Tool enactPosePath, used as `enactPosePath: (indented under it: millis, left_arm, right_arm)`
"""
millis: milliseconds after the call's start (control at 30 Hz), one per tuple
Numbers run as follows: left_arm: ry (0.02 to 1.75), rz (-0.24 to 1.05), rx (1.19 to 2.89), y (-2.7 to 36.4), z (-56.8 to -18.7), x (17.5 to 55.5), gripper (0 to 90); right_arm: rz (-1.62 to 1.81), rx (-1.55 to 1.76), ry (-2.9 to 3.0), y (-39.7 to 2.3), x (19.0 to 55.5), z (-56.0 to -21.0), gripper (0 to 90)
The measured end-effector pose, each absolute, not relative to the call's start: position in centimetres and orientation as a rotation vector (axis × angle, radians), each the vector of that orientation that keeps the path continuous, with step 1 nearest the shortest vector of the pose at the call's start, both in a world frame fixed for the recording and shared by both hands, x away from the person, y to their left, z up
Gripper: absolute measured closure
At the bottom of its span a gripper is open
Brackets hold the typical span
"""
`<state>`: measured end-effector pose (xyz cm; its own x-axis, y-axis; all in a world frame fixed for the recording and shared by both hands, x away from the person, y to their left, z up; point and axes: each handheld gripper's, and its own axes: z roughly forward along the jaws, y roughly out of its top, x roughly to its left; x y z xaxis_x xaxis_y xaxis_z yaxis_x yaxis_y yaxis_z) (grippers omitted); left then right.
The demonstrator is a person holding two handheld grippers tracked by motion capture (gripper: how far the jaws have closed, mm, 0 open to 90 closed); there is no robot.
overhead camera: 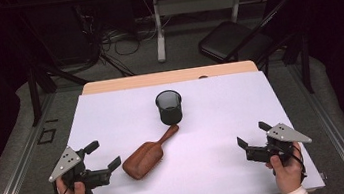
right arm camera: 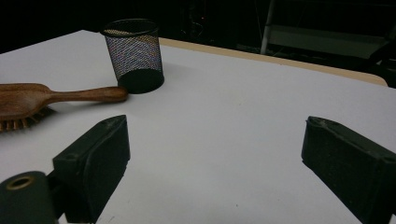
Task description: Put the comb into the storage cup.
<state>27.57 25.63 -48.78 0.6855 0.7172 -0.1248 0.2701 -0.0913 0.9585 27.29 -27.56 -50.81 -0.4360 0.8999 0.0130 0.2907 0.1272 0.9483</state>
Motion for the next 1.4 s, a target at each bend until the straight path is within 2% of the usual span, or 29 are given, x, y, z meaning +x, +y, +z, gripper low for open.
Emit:
enactPosePath:
  millis: [767,933,1400]
  left_arm:
    - [0.914,0.336,1.693,24.9,-49.1,28.7,0.6]
    - [1.006,0.294,1.727,23.8,-49.0,29.9,0.5]
    - [1.077,0.279,1.752,22.8,-48.4,32.2,2.1]
  right_arm:
    - [1.284,1.169,1.841,-27.4,27.4,-51.1,7.8]
    - [1.27,1.182,1.844,-27.4,27.6,-51.3,7.8]
    - [1.261,1.225,1.838,-27.7,28.0,-51.7,8.1]
